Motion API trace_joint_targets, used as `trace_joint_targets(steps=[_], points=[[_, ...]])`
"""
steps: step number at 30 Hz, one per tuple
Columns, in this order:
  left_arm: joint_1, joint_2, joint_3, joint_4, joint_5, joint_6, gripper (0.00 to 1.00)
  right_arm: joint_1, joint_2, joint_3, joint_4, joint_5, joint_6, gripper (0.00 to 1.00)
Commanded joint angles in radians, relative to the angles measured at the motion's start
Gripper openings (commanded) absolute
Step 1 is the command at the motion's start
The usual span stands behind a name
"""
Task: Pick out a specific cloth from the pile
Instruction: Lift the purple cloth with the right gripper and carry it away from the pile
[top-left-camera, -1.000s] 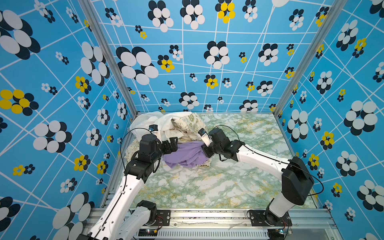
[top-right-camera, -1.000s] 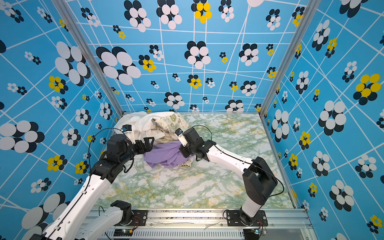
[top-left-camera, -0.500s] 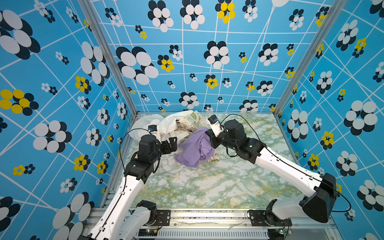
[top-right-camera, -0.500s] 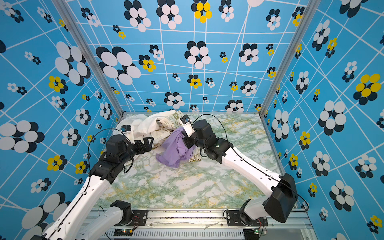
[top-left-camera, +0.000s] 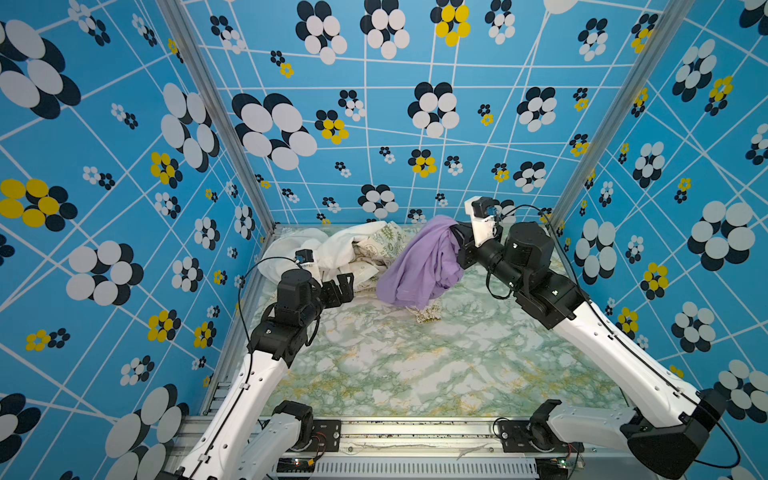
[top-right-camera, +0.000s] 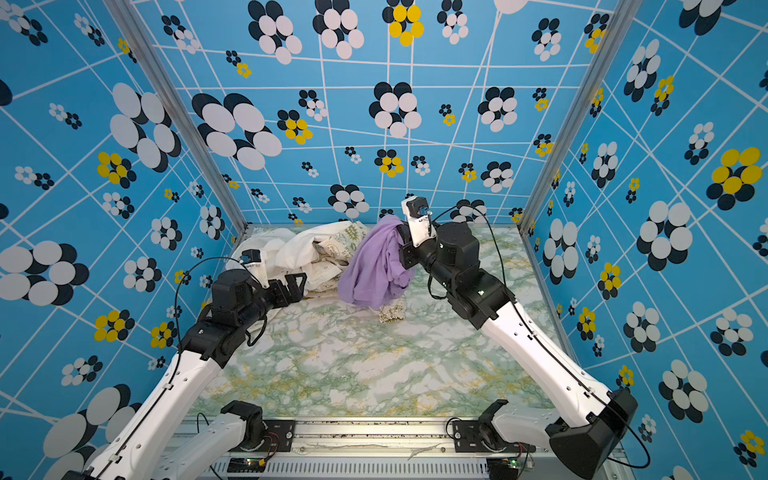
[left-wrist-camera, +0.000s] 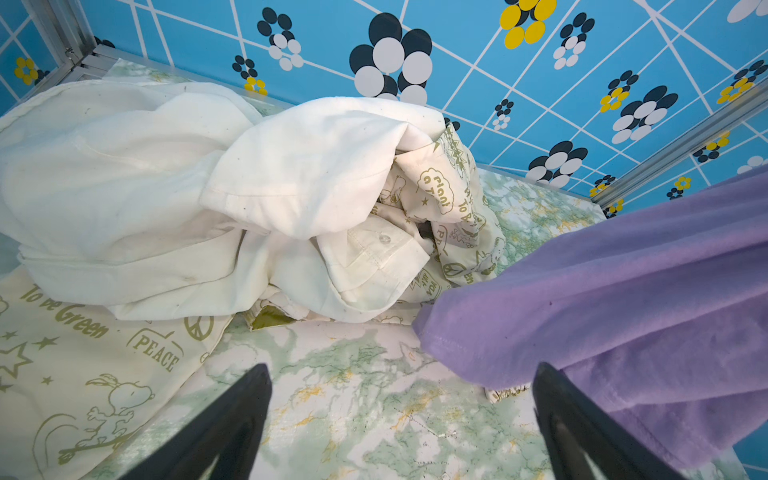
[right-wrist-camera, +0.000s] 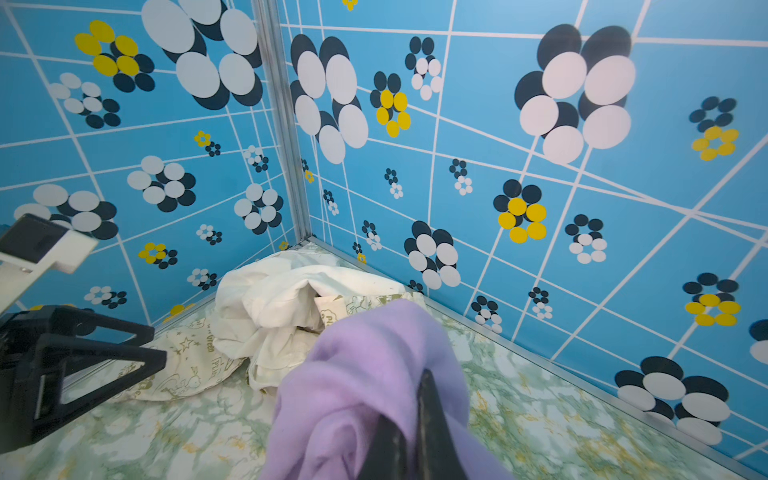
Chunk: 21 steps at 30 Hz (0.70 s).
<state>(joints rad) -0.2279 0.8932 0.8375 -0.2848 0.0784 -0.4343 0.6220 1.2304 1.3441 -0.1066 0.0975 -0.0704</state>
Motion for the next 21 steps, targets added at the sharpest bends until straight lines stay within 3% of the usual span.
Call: trace_joint_targets(steps=[1,21], points=[[0.010,-0.004,-0.021,0.026,0.004,-0.007,0.99,-0.041,-0.029,0.045,0.048,0.039,-0.017,0.00],[0.014,0.029,-0.021,0.041,0.011,-0.004,0.99,-0.387,0.086,0.132,-0.094,0.099,0.048,0.00]])
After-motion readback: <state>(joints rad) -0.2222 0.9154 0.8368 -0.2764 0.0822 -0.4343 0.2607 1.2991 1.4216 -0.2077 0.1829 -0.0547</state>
